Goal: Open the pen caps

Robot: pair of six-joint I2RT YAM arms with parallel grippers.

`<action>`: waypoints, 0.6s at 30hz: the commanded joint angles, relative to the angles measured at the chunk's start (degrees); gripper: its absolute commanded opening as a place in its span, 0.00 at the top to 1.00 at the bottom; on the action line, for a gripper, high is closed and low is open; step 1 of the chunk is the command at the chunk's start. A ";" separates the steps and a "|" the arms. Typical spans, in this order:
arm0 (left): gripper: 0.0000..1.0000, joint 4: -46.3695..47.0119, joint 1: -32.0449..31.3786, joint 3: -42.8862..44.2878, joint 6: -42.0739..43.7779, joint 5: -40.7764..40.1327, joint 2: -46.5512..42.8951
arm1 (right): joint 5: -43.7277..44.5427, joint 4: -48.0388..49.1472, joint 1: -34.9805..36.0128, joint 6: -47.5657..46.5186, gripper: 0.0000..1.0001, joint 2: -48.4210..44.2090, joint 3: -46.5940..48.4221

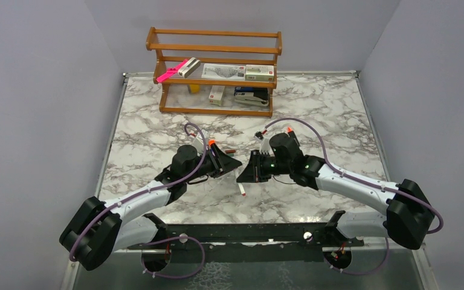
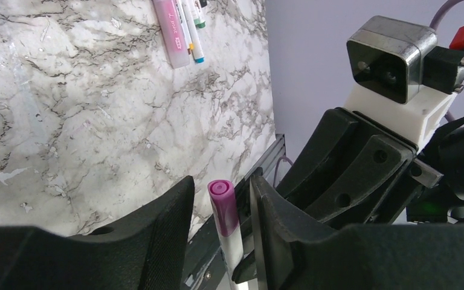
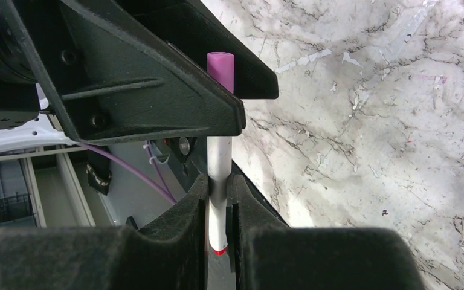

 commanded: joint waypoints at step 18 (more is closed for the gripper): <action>1.00 2.83 -0.56 -0.32 -0.38 -0.28 2.30 | 0.37 1.05 0.33 -0.23 0.36 0.74 0.15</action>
